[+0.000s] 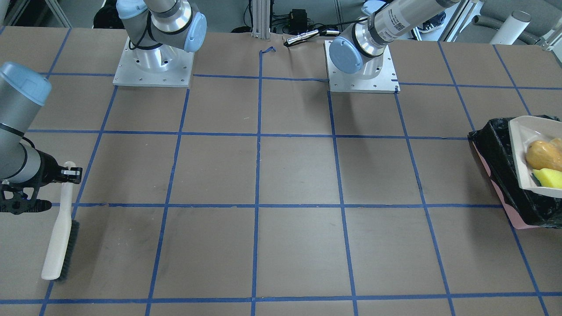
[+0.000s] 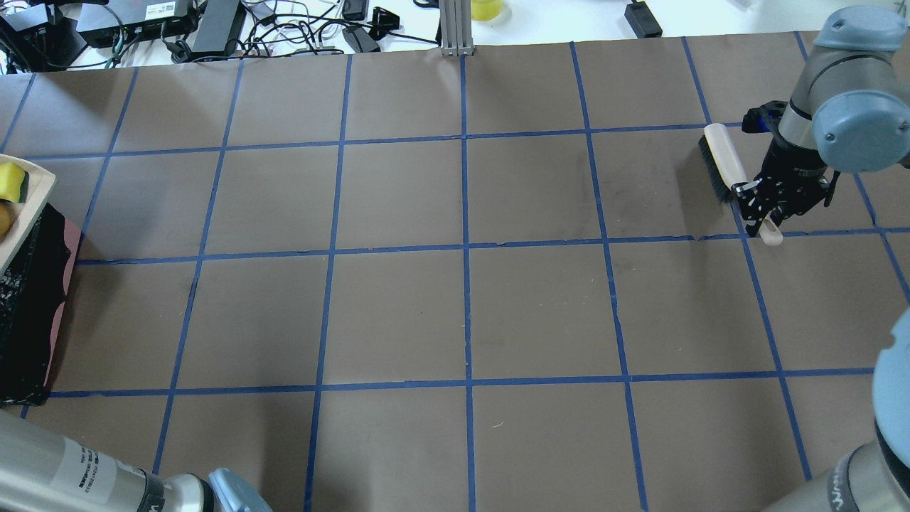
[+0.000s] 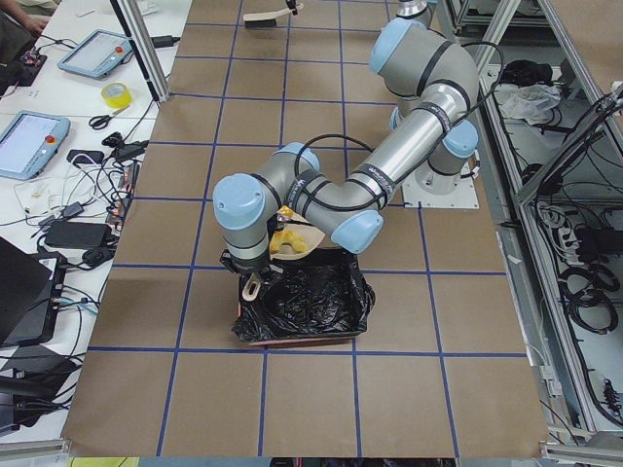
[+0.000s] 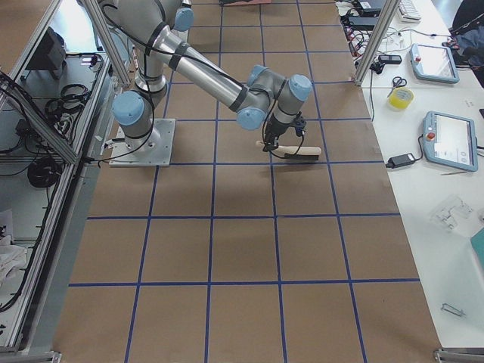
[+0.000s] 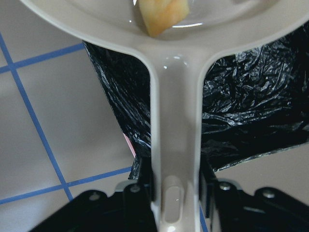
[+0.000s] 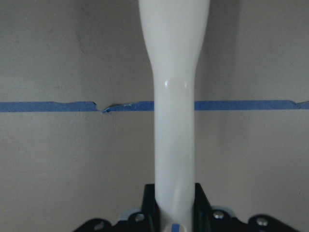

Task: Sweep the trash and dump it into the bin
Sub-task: 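Tip the dustpan over the black bin with the left gripper, then lower the brush onto the table and open the right gripper, raising it, then hold the dustpan inverted over the bin with the left gripper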

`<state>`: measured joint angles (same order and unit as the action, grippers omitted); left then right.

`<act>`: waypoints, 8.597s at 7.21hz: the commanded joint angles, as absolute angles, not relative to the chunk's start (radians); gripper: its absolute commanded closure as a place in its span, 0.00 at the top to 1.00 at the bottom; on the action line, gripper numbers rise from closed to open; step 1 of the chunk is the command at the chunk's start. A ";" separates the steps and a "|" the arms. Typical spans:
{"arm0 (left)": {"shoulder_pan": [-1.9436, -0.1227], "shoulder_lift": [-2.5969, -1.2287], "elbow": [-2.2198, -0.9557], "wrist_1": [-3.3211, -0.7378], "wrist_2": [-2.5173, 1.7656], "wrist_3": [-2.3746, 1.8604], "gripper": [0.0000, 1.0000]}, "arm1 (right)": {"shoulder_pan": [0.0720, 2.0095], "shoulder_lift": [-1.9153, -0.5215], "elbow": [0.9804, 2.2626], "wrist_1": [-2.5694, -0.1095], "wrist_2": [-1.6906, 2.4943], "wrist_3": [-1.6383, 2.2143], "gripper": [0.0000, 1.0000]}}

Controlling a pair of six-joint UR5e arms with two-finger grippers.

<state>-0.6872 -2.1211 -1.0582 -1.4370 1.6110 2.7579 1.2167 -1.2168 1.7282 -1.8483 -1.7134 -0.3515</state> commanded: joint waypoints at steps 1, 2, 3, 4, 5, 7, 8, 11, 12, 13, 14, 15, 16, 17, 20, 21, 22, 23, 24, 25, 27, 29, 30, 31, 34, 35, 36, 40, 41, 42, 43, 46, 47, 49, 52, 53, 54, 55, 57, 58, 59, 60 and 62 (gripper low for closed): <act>-0.687 -2.138 -1.046 -1.361 1.620 2.824 0.10 | 1.216 -1.213 1.732 -1.851 -1.713 -0.351 0.00; -0.687 -2.144 -1.045 -1.347 1.620 2.885 0.10 | 1.215 -1.213 1.732 -1.852 -1.713 -0.351 0.00; -0.683 -2.141 -1.046 -1.335 1.611 2.926 0.10 | 1.215 -1.210 1.732 -1.852 -1.713 -0.350 0.00; -0.669 -2.144 -1.043 -1.294 1.608 2.953 0.11 | 1.215 -1.206 1.733 -1.852 -1.713 -0.350 0.00; -0.669 -2.148 -1.054 -1.245 1.608 3.052 0.12 | 1.215 -1.206 1.738 -1.853 -1.713 -0.350 0.00; -0.669 -2.158 -1.058 -1.172 1.608 3.129 0.14 | 1.215 -1.203 1.738 -1.856 -1.713 -0.348 0.19; -0.676 -2.158 -1.061 -1.142 1.609 3.166 0.15 | 1.215 -1.198 1.738 -1.856 -1.713 -0.347 0.32; -0.684 -2.125 -1.193 -0.949 1.617 3.250 0.14 | 1.215 -1.190 1.738 -1.858 -1.715 -0.342 0.40; -0.684 -2.106 -1.244 -0.893 1.617 3.251 0.13 | 1.215 -1.190 1.738 -1.858 -1.715 -0.342 0.41; -0.684 -2.091 -1.268 -0.875 1.617 3.252 0.13 | 1.215 -1.190 1.738 -1.858 -1.715 -0.342 0.43; -0.684 -2.077 -1.294 -0.871 1.618 3.252 0.13 | 1.215 -1.190 1.738 -1.856 -1.715 -0.344 0.56; -0.684 -2.060 -1.333 -0.820 1.618 3.264 0.13 | 1.215 -1.190 1.738 -1.858 -1.715 -0.345 0.66; -0.684 -2.036 -1.379 -0.757 1.618 3.283 0.10 | 1.215 -1.190 1.736 -1.858 -1.715 -0.342 0.76; -0.683 -2.016 -1.405 -0.732 1.618 3.340 0.09 | 1.215 -1.192 1.733 -1.858 -1.715 -0.339 0.90; -0.683 -1.961 -1.422 -0.721 1.620 3.404 0.06 | 1.216 -1.218 1.717 -1.848 -1.706 -0.305 0.99; -0.683 -1.948 -1.439 -0.712 1.618 3.434 0.06 | 1.218 -1.264 1.701 -1.838 -1.697 -0.304 1.00; -0.680 -1.944 -1.468 -0.653 1.615 3.441 0.06 | 1.221 -1.317 1.688 -1.813 -1.691 -0.304 1.00; -0.678 -1.927 -1.515 -0.596 1.612 3.442 0.05 | 1.221 -1.372 1.666 -1.786 -1.659 -0.295 1.00; -0.680 -1.908 -1.566 -0.500 1.608 3.444 0.05 | 1.223 -1.428 1.623 -1.726 -1.640 -0.295 1.00; -0.678 -1.890 -1.610 -0.455 1.609 3.444 0.04 | 1.223 -1.455 1.562 -1.641 -1.640 -0.291 1.00; -0.667 -1.871 -1.660 -0.413 1.608 3.453 0.03 | 1.227 -1.474 1.429 -1.544 -1.638 -0.287 1.00; -0.670 -1.862 -1.646 -0.410 1.605 3.471 0.00 | 1.241 -1.476 1.381 -1.494 -1.612 -0.265 1.00; -0.673 -1.862 -1.644 -0.416 1.605 3.471 0.00 | 1.271 -1.477 1.379 -1.493 -1.608 -0.232 1.00; -0.679 -1.859 -1.635 -0.429 1.606 3.479 0.00 | 1.348 -1.477 1.379 -1.493 -1.608 -0.119 1.00; -0.683 -1.858 -1.653 -0.236 1.606 3.502 0.00 | 1.586 -1.494 1.382 -1.499 -1.571 0.017 1.00; -0.683 -1.849 -1.657 -0.223 1.612 3.502 0.00 | 1.609 -1.515 1.385 -1.514 -1.571 0.012 1.00; -0.684 -1.833 -1.660 -0.216 1.620 3.501 0.00 | 1.609 -1.534 1.399 -1.514 -1.569 0.014 1.00; -0.683 -1.750 -1.874 0.017 1.624 3.502 0.00 | 1.608 -1.537 1.407 -1.508 -1.549 0.011 1.00; -0.683 -1.734 -1.879 0.024 1.638 3.502 0.00 | 1.609 -1.537 1.408 -1.515 -1.507 0.014 1.00; -0.684 -1.717 -1.902 0.070 1.641 3.502 0.00 | 1.609 -1.537 1.408 -1.511 -1.509 0.003 1.00; -0.683 -1.710 -1.945 0.163 1.643 3.502 0.00 | 1.609 -1.537 1.410 -1.511 -1.509 0.005 1.00; -0.683 -1.703 -2.025 0.288 1.661 3.502 0.00 | 1.608 -1.536 1.410 -1.508 -1.563 -0.114 1.00; -0.684 -1.695 -2.029 0.313 1.669 3.493 0.00 | 1.609 -1.536 1.410 -1.506 -1.563 -0.112 1.00; -0.684 -1.690 -2.039 0.342 1.670 3.487 0.00 | 1.609 -1.536 1.416 -1.506 -1.563 -0.110 1.00; -0.681 -1.689 -2.017 0.258 1.672 3.484 0.00 | 1.608 -1.536 1.448 -1.505 -1.562 -0.115 1.00; -0.683 -1.693 -1.959 0.148 1.667 3.484 0.00 | 1.608 -1.537 1.472 -1.506 -1.562 -0.126 1.00; -0.684 -1.690 -1.863 -0.036 1.661 3.485 0.00 | 1.608 -1.543 1.477 -1.508 -1.563 -0.124 1.00; -0.686 -1.710 -1.741 -0.281 1.658 3.484 0.00 | 1.608 -1.551 1.477 -1.505 -1.560 -0.123 1.00; -0.718 -1.735 -1.559 -0.711 1.617 3.348 0.00 | 1.608 -1.551 1.479 -1.506 -1.559 -0.120 1.00; -0.766 -1.738 -1.516 -0.803 1.623 3.223 0.00 | 1.608 -1.552 1.479 -1.506 -1.560 -0.114 1.00; -0.838 -1.740 -1.499 -0.869 1.624 3.159 0.00 | 1.608 -1.552 1.479 -1.508 -1.560 -0.114 1.00; -0.886 -1.738 -1.497 -0.952 1.614 3.048 0.00 | 1.609 -1.552 1.479 -1.508 -1.560 -0.114 1.00; -0.978 -1.746 -1.506 -1.063 1.605 2.788 0.00 | 1.608 -1.552 1.479 -1.508 -1.560 -0.114 1.00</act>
